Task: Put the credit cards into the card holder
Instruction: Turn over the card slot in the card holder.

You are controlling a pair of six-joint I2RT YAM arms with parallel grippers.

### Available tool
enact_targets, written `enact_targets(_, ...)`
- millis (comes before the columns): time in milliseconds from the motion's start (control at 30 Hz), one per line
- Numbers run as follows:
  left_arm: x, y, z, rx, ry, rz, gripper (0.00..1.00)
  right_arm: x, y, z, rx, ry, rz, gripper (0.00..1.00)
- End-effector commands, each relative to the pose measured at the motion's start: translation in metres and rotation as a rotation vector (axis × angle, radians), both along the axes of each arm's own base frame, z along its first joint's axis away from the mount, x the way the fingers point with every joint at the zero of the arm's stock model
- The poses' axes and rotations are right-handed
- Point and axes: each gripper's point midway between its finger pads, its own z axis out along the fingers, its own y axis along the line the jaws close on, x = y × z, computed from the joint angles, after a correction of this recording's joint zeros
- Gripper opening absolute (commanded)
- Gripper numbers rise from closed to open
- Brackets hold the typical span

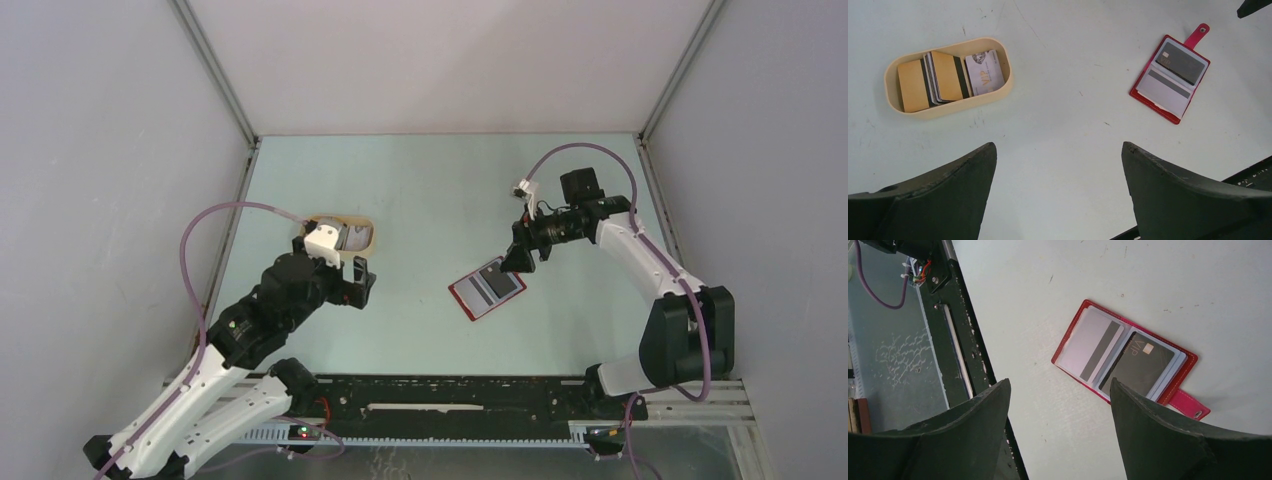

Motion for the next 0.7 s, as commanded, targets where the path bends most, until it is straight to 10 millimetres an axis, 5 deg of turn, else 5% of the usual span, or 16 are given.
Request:
enact_targets(0,0.003,0.005,-0.002,0.016,-0.017,0.013,1.00,0.006,-0.001,0.006,-0.011,-0.013,-0.014,0.81)
enact_targets(667,0.003,0.004,-0.004,0.018,-0.007,0.010,1.00,0.017,-0.003,-0.028,-0.079,0.103,-0.069,0.78)
